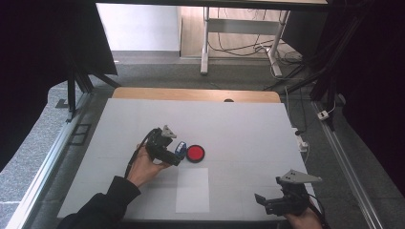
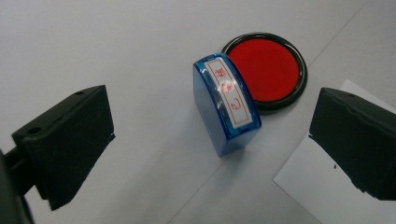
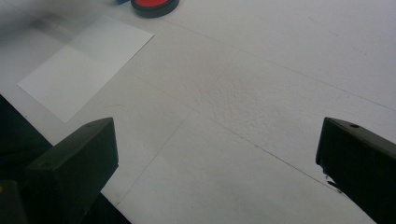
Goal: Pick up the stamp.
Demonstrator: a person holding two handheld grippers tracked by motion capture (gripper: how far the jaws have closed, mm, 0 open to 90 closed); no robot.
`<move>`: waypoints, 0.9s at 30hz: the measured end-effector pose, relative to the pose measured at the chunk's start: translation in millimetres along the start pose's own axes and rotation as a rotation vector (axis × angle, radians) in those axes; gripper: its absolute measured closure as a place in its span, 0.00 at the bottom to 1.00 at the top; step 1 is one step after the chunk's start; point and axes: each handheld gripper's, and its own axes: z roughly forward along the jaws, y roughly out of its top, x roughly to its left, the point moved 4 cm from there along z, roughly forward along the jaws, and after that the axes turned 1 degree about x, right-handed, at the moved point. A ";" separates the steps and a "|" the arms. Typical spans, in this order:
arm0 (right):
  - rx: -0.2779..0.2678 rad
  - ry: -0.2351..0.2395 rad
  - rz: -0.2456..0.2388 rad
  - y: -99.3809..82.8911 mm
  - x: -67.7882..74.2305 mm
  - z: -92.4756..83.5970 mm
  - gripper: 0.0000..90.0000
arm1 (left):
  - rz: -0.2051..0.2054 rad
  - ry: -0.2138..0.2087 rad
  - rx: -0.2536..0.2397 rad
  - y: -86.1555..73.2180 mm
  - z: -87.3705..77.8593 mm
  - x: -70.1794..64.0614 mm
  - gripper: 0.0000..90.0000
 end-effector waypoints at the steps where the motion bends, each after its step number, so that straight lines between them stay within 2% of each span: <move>1: 0.000 0.000 0.000 0.0 0.0 0.0 0.00 | 0.002 0.004 0.004 1.2 2.3 0.0 0.00; 5: 0.000 -0.001 0.001 0.0 0.0 -0.1 0.00 | 0.013 0.019 0.023 4.5 10.2 0.6 0.06; 9: 0.000 0.000 0.001 0.0 -0.1 -0.1 0.00 | 0.008 0.021 0.031 6.5 12.9 1.4 0.17; 14: -0.001 0.001 0.000 0.0 0.0 0.0 0.00 | -0.006 -0.011 0.027 9.2 12.0 1.6 0.34; 18: 0.000 0.000 0.000 0.0 0.0 0.0 0.00 | -0.017 -0.019 0.040 10.0 11.8 1.7 0.45; 27: 0.001 -0.001 -0.002 -0.1 -0.1 0.0 0.00 | -0.041 -0.049 0.065 10.9 12.4 -0.1 0.58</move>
